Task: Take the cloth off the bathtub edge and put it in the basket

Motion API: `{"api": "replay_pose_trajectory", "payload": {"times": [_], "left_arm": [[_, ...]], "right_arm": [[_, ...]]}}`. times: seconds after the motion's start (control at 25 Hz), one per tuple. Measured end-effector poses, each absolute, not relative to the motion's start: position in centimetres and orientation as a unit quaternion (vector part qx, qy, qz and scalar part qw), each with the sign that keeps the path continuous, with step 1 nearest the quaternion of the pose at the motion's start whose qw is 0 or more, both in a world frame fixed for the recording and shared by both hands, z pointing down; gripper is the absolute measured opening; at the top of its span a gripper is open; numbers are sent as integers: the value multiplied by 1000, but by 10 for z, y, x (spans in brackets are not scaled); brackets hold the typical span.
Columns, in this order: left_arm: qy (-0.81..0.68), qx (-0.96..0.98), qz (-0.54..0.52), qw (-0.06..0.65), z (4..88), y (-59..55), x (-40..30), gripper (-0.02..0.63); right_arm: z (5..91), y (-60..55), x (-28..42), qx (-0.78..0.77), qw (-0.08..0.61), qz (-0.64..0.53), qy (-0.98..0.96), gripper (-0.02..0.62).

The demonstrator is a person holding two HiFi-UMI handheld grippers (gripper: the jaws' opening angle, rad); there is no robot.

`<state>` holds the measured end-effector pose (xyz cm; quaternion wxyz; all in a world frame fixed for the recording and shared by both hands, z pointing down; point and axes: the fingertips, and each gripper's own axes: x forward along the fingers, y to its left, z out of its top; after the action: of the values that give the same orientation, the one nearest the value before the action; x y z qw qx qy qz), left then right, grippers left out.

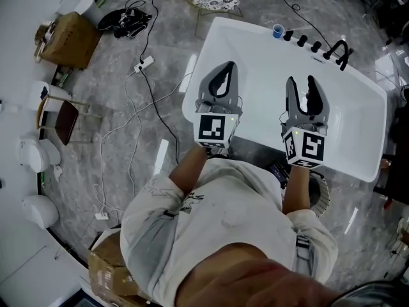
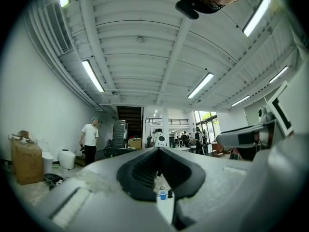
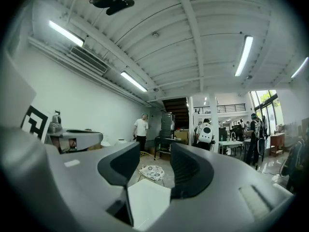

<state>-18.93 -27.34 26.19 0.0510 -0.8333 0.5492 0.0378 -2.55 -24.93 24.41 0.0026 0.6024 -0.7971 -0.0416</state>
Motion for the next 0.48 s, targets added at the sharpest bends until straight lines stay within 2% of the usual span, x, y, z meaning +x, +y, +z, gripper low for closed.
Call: {"api": "replay_pose_trajectory", "payload": {"times": [0.24,0.36,0.4,0.48], "left_arm": [[548,-834,38,57,257,-270,-194,2],[550,-832,38,59,255,-269,-196,2],[551,-832,39,59,255,-268,-197,2],[551,-831,40,59,253,-267,-197,2]], "right_arm": [[252,-251,-39,599,5,-44,-800,127],[249,-249,-36,606,-14,-45,-794,19],[247,-248,-35,609,-18,-45,-792,2],[246,-247,-35,610,-19,-47,-791,2]]}}
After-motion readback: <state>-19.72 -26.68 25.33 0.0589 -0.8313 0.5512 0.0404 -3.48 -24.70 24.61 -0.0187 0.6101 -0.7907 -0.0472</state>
